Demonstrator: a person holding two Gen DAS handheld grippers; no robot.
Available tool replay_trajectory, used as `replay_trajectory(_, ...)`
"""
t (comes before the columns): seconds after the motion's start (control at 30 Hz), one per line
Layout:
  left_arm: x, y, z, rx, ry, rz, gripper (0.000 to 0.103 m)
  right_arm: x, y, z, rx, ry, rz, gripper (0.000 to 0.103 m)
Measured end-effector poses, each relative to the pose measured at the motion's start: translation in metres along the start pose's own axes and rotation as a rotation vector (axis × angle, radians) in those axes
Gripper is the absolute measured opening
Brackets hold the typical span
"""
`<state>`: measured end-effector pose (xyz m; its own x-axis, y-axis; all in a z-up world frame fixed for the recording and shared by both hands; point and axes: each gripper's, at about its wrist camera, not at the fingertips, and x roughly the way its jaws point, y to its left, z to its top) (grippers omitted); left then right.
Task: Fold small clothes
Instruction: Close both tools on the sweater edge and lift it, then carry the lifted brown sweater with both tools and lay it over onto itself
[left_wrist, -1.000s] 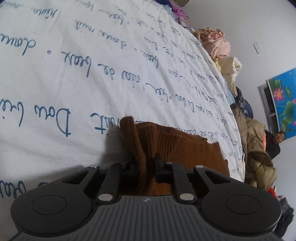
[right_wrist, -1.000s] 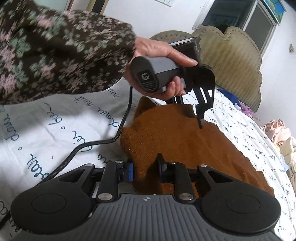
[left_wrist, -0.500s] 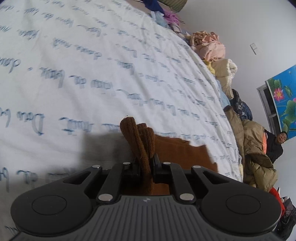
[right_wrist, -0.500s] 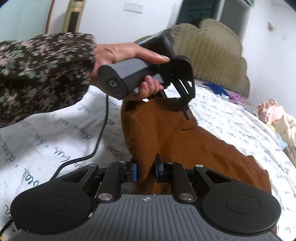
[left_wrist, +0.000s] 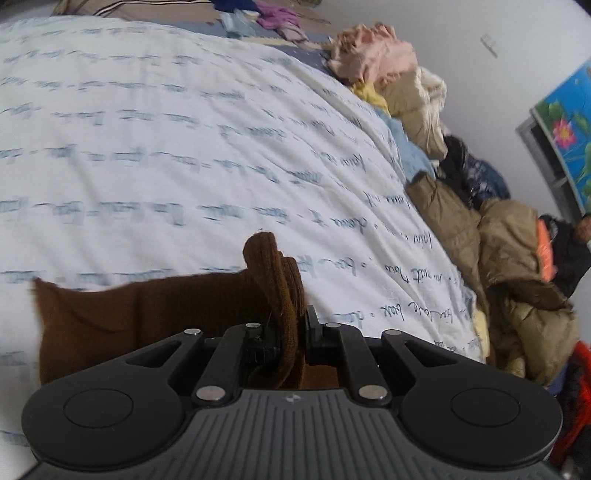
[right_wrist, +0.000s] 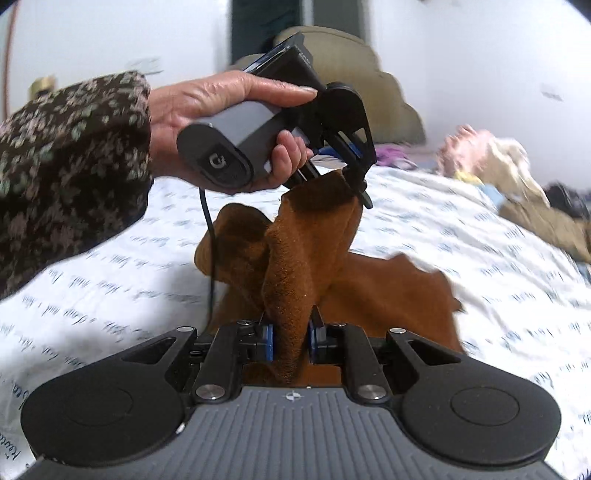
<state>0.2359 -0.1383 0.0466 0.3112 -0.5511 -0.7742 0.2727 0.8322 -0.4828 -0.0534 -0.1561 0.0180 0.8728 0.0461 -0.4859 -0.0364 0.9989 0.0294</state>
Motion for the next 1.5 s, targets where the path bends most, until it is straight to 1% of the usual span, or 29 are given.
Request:
replay_trajectory(0.07,0.02,-0.02,-0.003,0.013,0.01,0.03,0.011,-0.003,-0.022,-0.004,0.053,0.002,-0.006,0.019)
replay_trajectory(0.17,0.048,-0.043,-0.007,0.028,0.053,0.08,0.011,-0.002,-0.055,-0.013,0.155,0.034,0.012,0.019)
replay_trajectory(0.2,0.056,-0.049,-0.008,0.024,0.066,0.1,0.011,0.0,-0.066,-0.016,0.201,0.051,0.029,0.019)
replay_trajectory(0.27,0.069,-0.06,-0.009,0.049,0.097,0.128,0.011,0.004,-0.086,-0.026,0.295,0.084,0.063,0.019)
replay_trajectory(0.33,0.078,-0.074,-0.009,0.084,0.118,0.207,0.011,0.011,-0.103,-0.035,0.395,0.119,0.102,0.019)
replay_trajectory(0.37,0.08,-0.081,-0.008,0.1,0.116,0.227,0.011,0.015,-0.112,-0.041,0.452,0.136,0.125,0.019)
replay_trajectory(0.5,0.081,-0.098,-0.004,0.137,0.1,0.21,0.011,0.022,-0.142,-0.06,0.684,0.169,0.209,0.019)
replay_trajectory(0.6,0.073,-0.107,-0.001,0.158,0.086,0.134,0.011,0.024,-0.165,-0.081,0.882,0.188,0.264,0.02)
replay_trajectory(0.67,0.063,-0.113,0.002,0.177,0.057,0.12,0.011,0.025,-0.177,-0.096,1.005,0.207,0.302,0.019)
replay_trajectory(0.73,0.046,-0.111,0.006,0.18,0.036,0.089,0.011,0.021,-0.183,-0.105,1.071,0.212,0.316,0.019)
replay_trajectory(0.77,0.037,-0.108,0.007,0.174,0.027,0.078,0.011,0.017,-0.184,-0.108,1.081,0.21,0.317,0.019)
replay_trajectory(0.83,0.017,-0.098,0.009,0.174,0.008,0.064,0.011,0.003,-0.186,-0.108,1.077,0.205,0.291,0.018)
replay_trajectory(0.87,0.006,-0.091,0.008,0.178,-0.005,0.068,0.011,-0.004,-0.187,-0.107,1.068,0.2,0.277,0.02)
replay_trajectory(0.9,-0.006,-0.083,0.005,0.187,-0.018,0.076,0.011,-0.012,-0.189,-0.104,1.044,0.189,0.26,0.024)
replay_trajectory(0.93,-0.015,-0.076,0.003,0.198,-0.026,0.081,0.011,-0.015,-0.197,-0.094,1.004,0.176,0.229,0.024)
replay_trajectory(1.03,-0.04,-0.047,-0.015,0.213,-0.046,0.112,0.011,-0.035,-0.196,-0.071,0.862,0.097,0.167,0.024)
replay_trajectory(1.1,-0.051,-0.029,-0.034,0.212,-0.062,0.119,0.011,-0.032,-0.193,-0.048,0.779,0.054,0.194,0.024)
replay_trajectory(1.17,-0.059,-0.014,-0.056,0.228,-0.086,0.129,0.011,-0.02,-0.187,-0.027,0.724,0.051,0.248,0.024)
replay_trajectory(1.23,-0.063,-0.003,-0.077,0.243,-0.117,0.162,0.011,0.002,-0.178,-0.005,0.672,0.06,0.301,0.024)
replay_trajectory(1.3,-0.065,0.01,-0.094,0.222,-0.149,0.152,0.011,0.031,-0.168,0.013,0.636,0.107,0.335,0.024)
replay_trajectory(1.37,-0.061,0.017,-0.104,0.211,-0.174,0.148,0.011,0.065,-0.163,0.025,0.61,0.164,0.353,0.024)
replay_trajectory(1.43,-0.054,0.022,-0.111,0.192,-0.204,0.16,0.011,0.088,-0.16,0.03,0.596,0.2,0.298,0.024)
replay_trajectory(1.47,-0.048,0.024,-0.113,0.204,-0.202,0.161,0.011,0.097,-0.16,0.031,0.565,0.215,0.258,0.022)
replay_trajectory(1.5,-0.041,0.025,-0.115,0.215,-0.204,0.168,0.011,0.099,-0.161,0.027,0.534,0.224,0.169,0.016)
